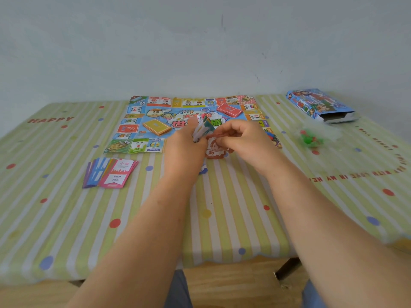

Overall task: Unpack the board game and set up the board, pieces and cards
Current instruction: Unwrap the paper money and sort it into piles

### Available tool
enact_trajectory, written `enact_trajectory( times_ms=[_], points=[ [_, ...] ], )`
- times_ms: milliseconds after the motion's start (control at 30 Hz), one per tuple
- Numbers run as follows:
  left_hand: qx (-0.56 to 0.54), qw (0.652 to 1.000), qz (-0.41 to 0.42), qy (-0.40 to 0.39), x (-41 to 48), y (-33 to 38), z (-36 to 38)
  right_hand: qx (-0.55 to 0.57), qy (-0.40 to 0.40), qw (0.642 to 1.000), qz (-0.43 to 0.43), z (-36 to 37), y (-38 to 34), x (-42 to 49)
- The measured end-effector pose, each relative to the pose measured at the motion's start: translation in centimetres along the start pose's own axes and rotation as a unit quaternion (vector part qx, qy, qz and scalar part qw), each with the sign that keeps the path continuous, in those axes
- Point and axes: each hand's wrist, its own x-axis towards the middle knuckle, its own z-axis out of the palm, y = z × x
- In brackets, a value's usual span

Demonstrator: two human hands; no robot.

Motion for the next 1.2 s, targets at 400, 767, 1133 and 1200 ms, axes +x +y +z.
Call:
enact_trajectory(
  times_ms=[400, 767, 1133, 1200],
  points=[
    [-0.072, 0.996, -0.053, 0.014, 0.9, -0.6, -0.2, 0.095, -0.029, 0.992, 0.072, -1.6, 0.4, 0.6],
    [-0.11, 0.99, -0.084, 0.013, 0.8, -0.4, -0.4, -0.086, -0.054, 0.992, 0.081, -1.4, 0.9, 0.3],
    [-0.093, 0.992, -0.086, 0.002, 0.5, 0.4, -0.9, -0.262, -0.04, 0.964, 0.011, -0.3, 1.2, 0.2],
    [-0.099, 0.991, -0.09, 0.0, 0.5, 0.4, -0.9, -0.257, -0.038, 0.966, 0.011, -0.3, 1.1, 0.2]
  ],
)
